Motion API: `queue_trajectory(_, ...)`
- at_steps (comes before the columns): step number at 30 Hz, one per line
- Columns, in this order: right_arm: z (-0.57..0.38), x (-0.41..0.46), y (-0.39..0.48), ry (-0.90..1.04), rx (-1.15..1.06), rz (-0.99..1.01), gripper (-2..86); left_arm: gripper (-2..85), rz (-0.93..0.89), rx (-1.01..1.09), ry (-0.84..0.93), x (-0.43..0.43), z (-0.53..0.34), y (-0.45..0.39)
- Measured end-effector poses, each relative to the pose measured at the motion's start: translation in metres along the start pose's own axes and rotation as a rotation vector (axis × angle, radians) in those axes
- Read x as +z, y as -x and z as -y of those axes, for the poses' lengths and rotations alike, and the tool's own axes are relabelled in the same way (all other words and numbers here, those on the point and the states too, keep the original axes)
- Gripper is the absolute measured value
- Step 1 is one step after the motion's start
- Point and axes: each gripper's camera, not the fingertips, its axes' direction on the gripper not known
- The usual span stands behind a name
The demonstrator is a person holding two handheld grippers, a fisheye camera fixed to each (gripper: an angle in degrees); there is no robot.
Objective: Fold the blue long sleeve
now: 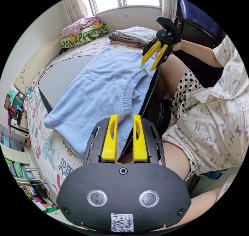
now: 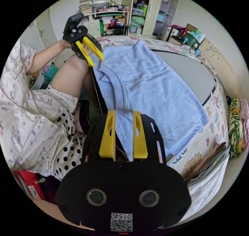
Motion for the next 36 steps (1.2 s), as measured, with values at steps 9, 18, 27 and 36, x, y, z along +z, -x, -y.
queue_trajectory(9,0.079,-0.012,0.009,0.072,0.009,0.062,6.3,7.1,-0.051,0.024,0.104,0.057,0.035,0.05)
queue_trajectory(18,0.164,-0.07,-0.003,0.043,0.03,0.09,1.2,0.7,-0.246,0.06,0.083,0.044,0.053,0.138)
queue_trajectory(27,0.249,-0.089,-0.032,0.007,0.065,0.18,0.4,0.0,-0.367,0.005,-0.01,0.014,0.023,0.237)
queue_trajectory(36,0.463,-0.182,-0.178,-0.246,0.288,-0.474,1.8,1.5,0.39,-0.413,-0.313,-0.098,0.102,0.43)
